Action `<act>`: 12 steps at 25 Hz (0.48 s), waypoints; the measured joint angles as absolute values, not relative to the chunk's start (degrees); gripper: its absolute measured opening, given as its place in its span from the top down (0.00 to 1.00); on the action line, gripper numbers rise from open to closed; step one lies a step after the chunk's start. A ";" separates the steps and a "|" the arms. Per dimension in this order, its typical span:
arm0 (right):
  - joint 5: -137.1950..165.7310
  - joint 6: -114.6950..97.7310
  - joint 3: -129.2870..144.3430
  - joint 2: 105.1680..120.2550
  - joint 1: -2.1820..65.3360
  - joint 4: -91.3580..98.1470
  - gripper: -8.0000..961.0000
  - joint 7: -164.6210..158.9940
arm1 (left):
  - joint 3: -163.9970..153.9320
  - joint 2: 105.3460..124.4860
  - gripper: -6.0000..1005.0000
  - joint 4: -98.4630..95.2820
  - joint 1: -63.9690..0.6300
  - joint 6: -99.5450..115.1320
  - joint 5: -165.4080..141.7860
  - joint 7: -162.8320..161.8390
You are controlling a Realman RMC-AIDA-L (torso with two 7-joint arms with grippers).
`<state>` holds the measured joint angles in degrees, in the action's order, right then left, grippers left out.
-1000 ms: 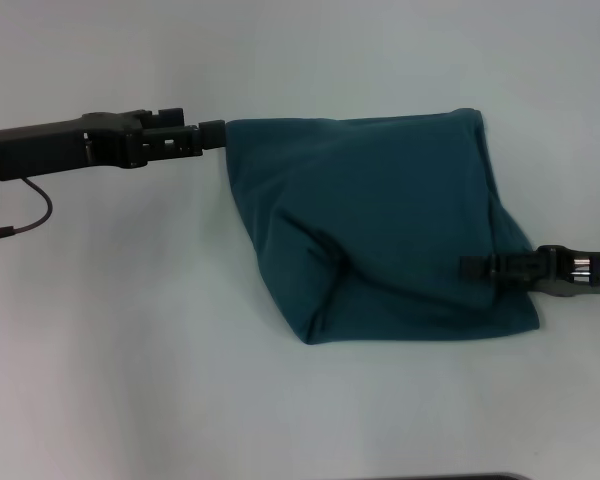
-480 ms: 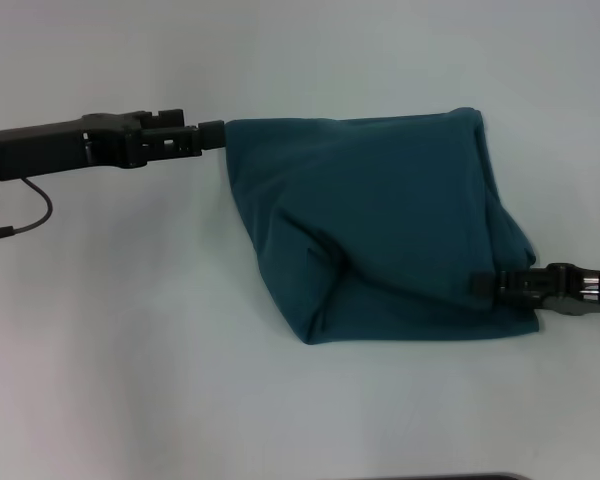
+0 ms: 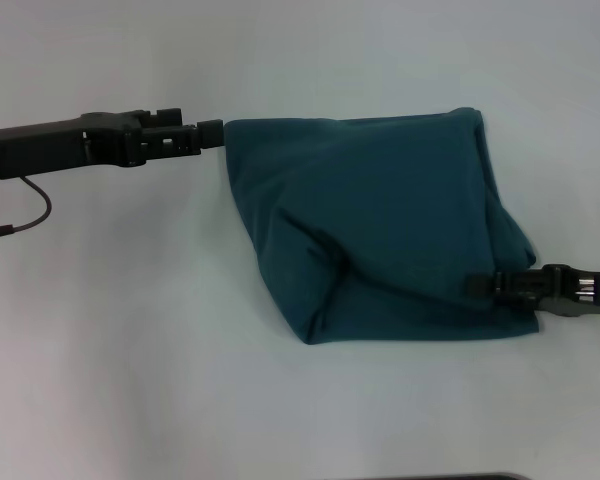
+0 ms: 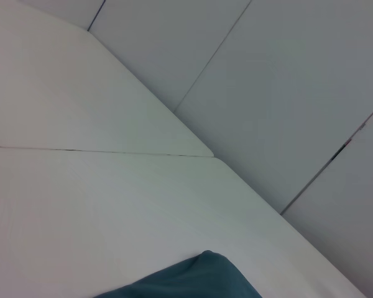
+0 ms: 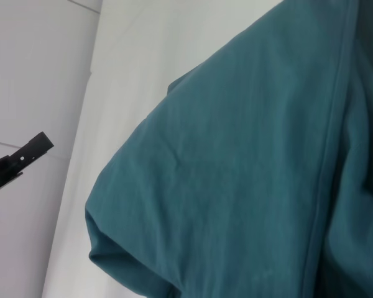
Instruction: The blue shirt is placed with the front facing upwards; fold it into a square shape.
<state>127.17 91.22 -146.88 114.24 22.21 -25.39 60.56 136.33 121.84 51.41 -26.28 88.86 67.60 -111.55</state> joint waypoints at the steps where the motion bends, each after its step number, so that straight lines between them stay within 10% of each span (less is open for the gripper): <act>1: 127.17 91.15 -146.85 114.24 22.20 -25.38 0.50 60.54 | 136.32 121.84 0.04 51.41 -26.28 88.85 67.61 -111.55; 12: 127.17 89.83 -146.77 114.79 23.28 -25.34 0.54 60.54 | 136.33 121.80 0.04 51.41 -26.28 88.85 67.88 -111.52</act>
